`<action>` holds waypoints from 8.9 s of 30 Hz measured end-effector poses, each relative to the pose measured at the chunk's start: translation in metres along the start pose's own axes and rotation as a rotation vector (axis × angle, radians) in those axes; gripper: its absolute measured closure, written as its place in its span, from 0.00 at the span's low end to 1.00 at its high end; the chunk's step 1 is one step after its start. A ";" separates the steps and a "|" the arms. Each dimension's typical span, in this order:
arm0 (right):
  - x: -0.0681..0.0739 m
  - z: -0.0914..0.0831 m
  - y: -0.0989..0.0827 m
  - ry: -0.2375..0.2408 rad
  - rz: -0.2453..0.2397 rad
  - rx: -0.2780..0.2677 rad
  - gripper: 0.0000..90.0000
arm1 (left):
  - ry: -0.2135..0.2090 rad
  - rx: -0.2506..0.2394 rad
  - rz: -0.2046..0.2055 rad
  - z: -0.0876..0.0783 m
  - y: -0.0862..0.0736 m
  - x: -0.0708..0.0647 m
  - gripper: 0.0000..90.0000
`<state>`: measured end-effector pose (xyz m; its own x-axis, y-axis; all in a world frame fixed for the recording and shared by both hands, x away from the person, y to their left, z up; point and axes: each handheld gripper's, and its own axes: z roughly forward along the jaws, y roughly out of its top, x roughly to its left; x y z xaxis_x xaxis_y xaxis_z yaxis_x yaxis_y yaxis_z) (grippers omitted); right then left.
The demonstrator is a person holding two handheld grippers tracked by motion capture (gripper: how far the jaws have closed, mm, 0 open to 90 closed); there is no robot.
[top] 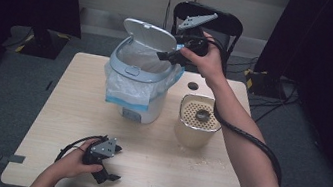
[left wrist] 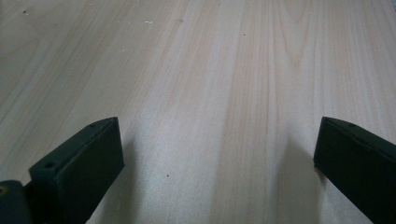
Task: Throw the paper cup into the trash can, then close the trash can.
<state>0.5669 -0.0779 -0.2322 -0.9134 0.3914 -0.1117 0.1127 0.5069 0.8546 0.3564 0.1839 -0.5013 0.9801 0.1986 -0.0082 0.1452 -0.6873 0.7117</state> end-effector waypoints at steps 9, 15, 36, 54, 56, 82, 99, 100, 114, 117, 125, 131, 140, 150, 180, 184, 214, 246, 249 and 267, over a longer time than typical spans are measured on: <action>0.004 0.003 -0.003 0.016 0.027 -0.019 0.16 | -0.001 0.000 -0.001 0.000 0.000 0.000 0.01; 0.008 0.007 -0.003 0.024 0.044 -0.017 0.15 | -0.003 0.001 0.003 0.000 0.000 0.000 0.01; 0.023 0.015 -0.002 0.061 0.043 -0.018 0.15 | -0.001 0.001 0.000 0.000 0.000 0.000 0.01; 0.029 0.019 -0.003 0.104 0.058 -0.014 0.15 | 0.002 -0.002 -0.003 0.001 0.000 0.000 0.00; 0.028 0.019 -0.003 0.111 0.063 -0.010 0.15 | 0.001 -0.004 -0.005 0.001 0.000 0.000 0.00; 0.028 0.031 -0.006 0.170 0.085 0.034 0.17 | 0.002 -0.004 -0.004 0.001 0.000 0.000 0.00; 0.033 0.033 -0.006 0.218 0.118 0.021 0.18 | 0.000 -0.003 -0.002 0.001 0.000 0.000 0.00; 0.032 0.033 -0.006 0.218 0.118 0.026 0.19 | 0.001 -0.003 -0.003 0.001 0.000 0.000 0.00; 0.025 0.034 -0.004 0.084 0.073 0.043 0.49 | 0.000 -0.003 -0.002 0.001 0.000 0.000 0.00; 0.023 0.036 -0.005 0.079 0.077 0.032 0.49 | 0.002 -0.003 -0.003 0.001 0.000 0.000 0.00; 0.018 0.041 -0.007 0.068 0.096 -0.002 0.49 | 0.002 -0.003 -0.003 0.001 0.000 0.000 0.00; 0.021 0.043 -0.008 0.053 0.065 0.011 0.50 | 0.000 -0.005 -0.002 0.001 0.000 0.000 0.00; 0.021 0.042 -0.010 0.051 0.067 -0.003 0.43 | -0.001 -0.005 -0.002 0.001 0.000 0.000 0.00; 0.022 0.033 -0.015 0.029 0.092 0.007 0.18 | 0.001 -0.005 -0.004 0.001 0.000 0.000 0.00; 0.037 -0.028 -0.035 0.073 0.081 0.008 0.17 | 0.002 -0.003 -0.002 0.001 0.000 0.000 0.00; 0.040 -0.033 -0.041 0.080 0.077 0.015 0.17 | 0.001 -0.002 -0.002 0.001 0.000 0.000 0.00; 0.080 -0.055 -0.104 0.147 0.049 0.032 0.17 | 0.005 -0.011 -0.010 0.002 -0.001 -0.001 0.00; 0.113 -0.029 -0.162 0.241 0.091 0.043 0.16 | 0.005 -0.007 -0.009 0.002 -0.001 0.000 0.00; 0.116 -0.028 -0.166 0.247 0.091 0.048 0.16 | 0.005 -0.007 -0.009 0.002 -0.001 -0.001 0.00; 0.133 -0.022 -0.193 0.300 0.106 0.056 0.16 | 0.005 -0.007 -0.008 0.002 -0.001 0.000 0.00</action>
<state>0.4150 -0.1404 -0.4005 -0.9690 0.2048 0.1381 0.2272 0.5197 0.8236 0.3560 0.1831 -0.5027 0.9782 0.2075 -0.0109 0.1525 -0.6811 0.7162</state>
